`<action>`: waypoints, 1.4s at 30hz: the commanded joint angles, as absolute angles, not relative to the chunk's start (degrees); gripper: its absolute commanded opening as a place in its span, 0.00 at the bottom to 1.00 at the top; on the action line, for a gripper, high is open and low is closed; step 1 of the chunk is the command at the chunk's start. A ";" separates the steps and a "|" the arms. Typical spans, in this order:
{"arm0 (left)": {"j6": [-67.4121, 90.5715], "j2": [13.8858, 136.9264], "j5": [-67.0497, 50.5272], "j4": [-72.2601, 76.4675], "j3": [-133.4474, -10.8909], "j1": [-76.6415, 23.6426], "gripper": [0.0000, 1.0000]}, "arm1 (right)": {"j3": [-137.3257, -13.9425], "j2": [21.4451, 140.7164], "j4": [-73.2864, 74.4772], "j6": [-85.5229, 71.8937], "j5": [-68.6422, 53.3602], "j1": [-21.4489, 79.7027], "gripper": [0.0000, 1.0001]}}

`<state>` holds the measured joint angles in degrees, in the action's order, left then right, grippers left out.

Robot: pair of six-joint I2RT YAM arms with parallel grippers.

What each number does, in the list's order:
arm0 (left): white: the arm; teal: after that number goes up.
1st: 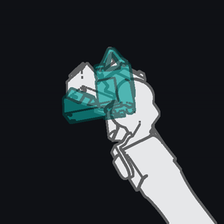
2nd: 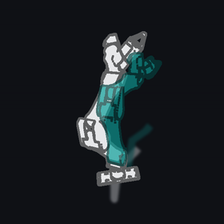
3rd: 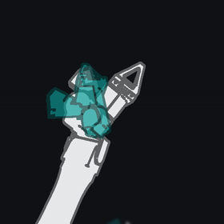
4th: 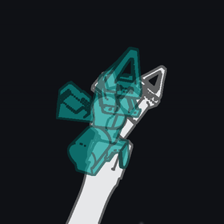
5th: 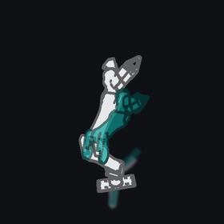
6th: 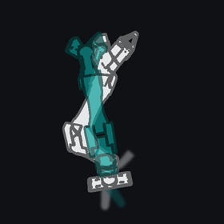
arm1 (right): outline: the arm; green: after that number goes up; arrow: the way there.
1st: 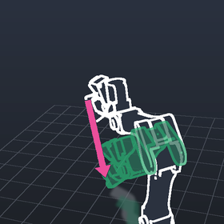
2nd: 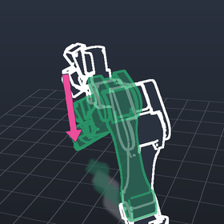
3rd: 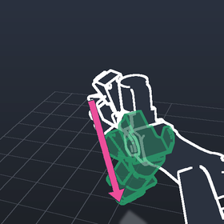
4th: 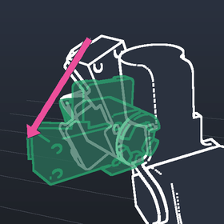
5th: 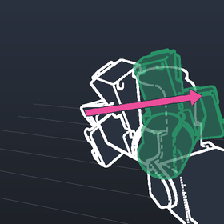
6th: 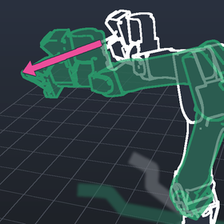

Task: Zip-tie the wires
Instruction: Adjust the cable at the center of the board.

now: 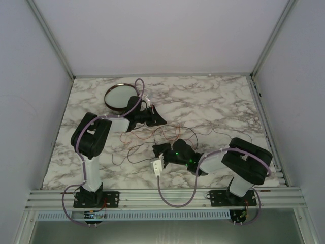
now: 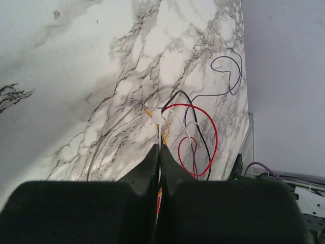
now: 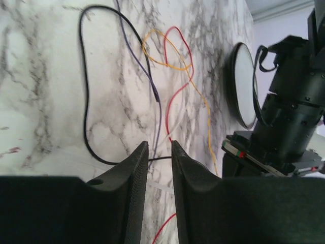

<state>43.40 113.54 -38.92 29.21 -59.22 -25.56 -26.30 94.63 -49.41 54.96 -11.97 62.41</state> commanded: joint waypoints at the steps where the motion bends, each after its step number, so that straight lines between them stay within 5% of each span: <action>1: 43.51 113.03 -38.76 30.28 -59.17 -25.75 0.00 | -26.39 91.97 -41.28 51.14 -19.21 63.46 0.26; 12: 43.31 113.01 -38.50 29.72 -59.58 -25.84 0.00 | -28.73 93.59 -35.37 49.72 -22.92 64.76 0.34; 25: 43.40 112.63 -38.41 29.53 -59.41 -26.10 0.00 | -33.41 99.73 -34.35 49.47 -22.15 64.20 0.30; 42: 43.34 113.27 -38.45 29.54 -60.03 -26.28 0.00 | -32.96 93.43 -33.07 47.67 -22.80 64.34 0.35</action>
<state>43.38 113.54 -38.46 29.17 -59.22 -25.96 -32.84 96.07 -34.11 48.60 -20.56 64.16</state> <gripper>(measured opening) 0.005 0.331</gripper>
